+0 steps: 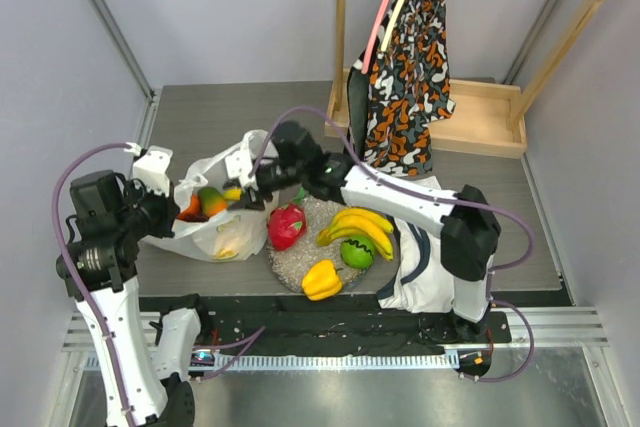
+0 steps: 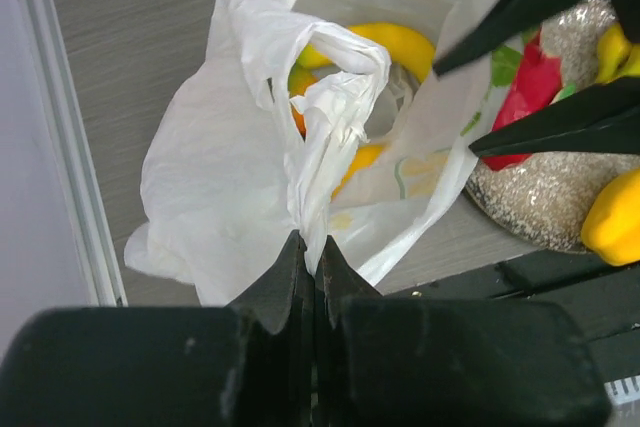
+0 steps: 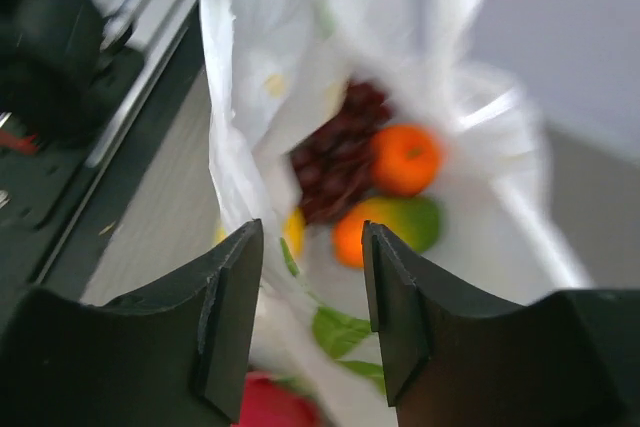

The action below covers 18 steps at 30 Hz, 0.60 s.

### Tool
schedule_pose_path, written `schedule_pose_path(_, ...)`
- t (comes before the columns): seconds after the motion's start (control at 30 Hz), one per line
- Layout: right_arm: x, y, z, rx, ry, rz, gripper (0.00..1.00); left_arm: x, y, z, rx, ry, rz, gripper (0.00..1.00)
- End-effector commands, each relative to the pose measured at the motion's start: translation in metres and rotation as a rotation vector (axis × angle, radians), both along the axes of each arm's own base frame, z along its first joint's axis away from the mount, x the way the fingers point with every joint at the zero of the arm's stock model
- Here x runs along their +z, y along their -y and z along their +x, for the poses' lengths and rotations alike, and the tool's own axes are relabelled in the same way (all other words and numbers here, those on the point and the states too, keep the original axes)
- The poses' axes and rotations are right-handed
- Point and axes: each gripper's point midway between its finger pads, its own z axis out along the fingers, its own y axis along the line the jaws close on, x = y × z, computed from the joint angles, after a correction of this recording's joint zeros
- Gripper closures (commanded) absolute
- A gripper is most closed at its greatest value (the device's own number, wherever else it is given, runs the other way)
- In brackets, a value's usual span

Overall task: Take the fake fruits out of the plastic bag
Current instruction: Adjust the plastic bag at the center of the board.

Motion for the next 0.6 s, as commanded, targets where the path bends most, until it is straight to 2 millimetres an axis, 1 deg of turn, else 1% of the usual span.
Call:
schedule_pose_path(0.0, -0.087, 0.017, -0.027, 0.073, -0.077, -0.235, 0.49, -0.009, -0.010, -0.022, 0.044, -0.025, 0.071, 1.00)
schedule_pose_path(0.03, -0.104, 0.026, -0.034, 0.081, -0.111, -0.302, 0.49, -0.010, -0.012, -0.024, 0.052, -0.026, 0.081, 1.00)
schedule_pose_path(0.07, -0.112, 0.029, -0.035, 0.089, -0.100, -0.330, 0.50, -0.011, -0.016, -0.024, 0.072, -0.026, 0.095, 1.00)
schedule_pose_path(0.1, -0.122, 0.031, -0.035, 0.073, -0.116, -0.357, 0.50, -0.010, -0.025, -0.020, 0.112, -0.007, 0.121, 1.00)
schedule_pose_path(0.13, -0.123, 0.028, -0.024, 0.019, -0.106, -0.357, 0.50, -0.008, -0.027, -0.014, 0.140, 0.010, 0.111, 1.00)
schedule_pose_path(0.17, -0.125, 0.024, -0.016, -0.025, -0.128, -0.358, 0.51, 0.004, -0.031, 0.002, 0.154, 0.083, 0.113, 1.00)
schedule_pose_path(0.2, -0.112, 0.016, -0.004, -0.060, -0.106, -0.326, 0.52, 0.006, -0.029, 0.017, 0.142, 0.095, 0.080, 1.00)
schedule_pose_path(0.23, -0.122, 0.010, 0.025, -0.161, -0.090, -0.334, 0.52, 0.014, -0.029, 0.030, 0.141, 0.127, 0.061, 1.00)
schedule_pose_path(0.27, -0.122, 0.005, 0.041, -0.226, -0.099, -0.329, 0.52, 0.030, -0.031, 0.052, 0.162, 0.190, 0.024, 1.00)
schedule_pose_path(0.3, -0.096, -0.007, 0.068, -0.306, -0.065, -0.272, 0.52, 0.044, -0.034, 0.075, 0.160, 0.204, -0.003, 1.00)
schedule_pose_path(0.33, -0.123, -0.008, 0.101, -0.393, -0.080, -0.306, 0.52, 0.055, -0.036, 0.091, 0.159, 0.224, -0.017, 1.00)
schedule_pose_path(0.37, -0.122, -0.002, 0.135, -0.512, -0.064, -0.302, 0.52, 0.073, -0.036, 0.108, 0.154, 0.272, -0.036, 1.00)
schedule_pose_path(0.4, -0.092, -0.009, 0.166, -0.585, -0.061, -0.223, 0.52, 0.111, -0.038, 0.117, 0.150, 0.357, -0.031, 1.00)
schedule_pose_path(0.43, -0.090, 0.008, 0.203, -0.664, -0.068, -0.211, 0.52, 0.112, -0.044, 0.143, 0.152, 0.340, -0.044, 1.00)
schedule_pose_path(0.47, -0.120, 0.014, 0.231, -0.731, -0.079, -0.241, 0.52, 0.131, -0.047, 0.157, 0.151, 0.394, -0.040, 1.00)
schedule_pose_path(0.5, -0.081, 0.015, 0.256, -0.773, -0.038, -0.148, 0.53, 0.165, -0.049, 0.165, 0.149, 0.473, -0.027, 1.00)
schedule_pose_path(0.53, -0.075, 0.023, 0.275, -0.808, -0.017, -0.125, 0.65, 0.166, -0.056, 0.187, 0.153, 0.469, -0.030, 1.00)
schedule_pose_path(0.57, -0.067, 0.037, 0.305, -0.871, 0.008, -0.082, 0.77, 0.200, -0.058, 0.194, 0.152, 0.556, -0.018, 1.00)
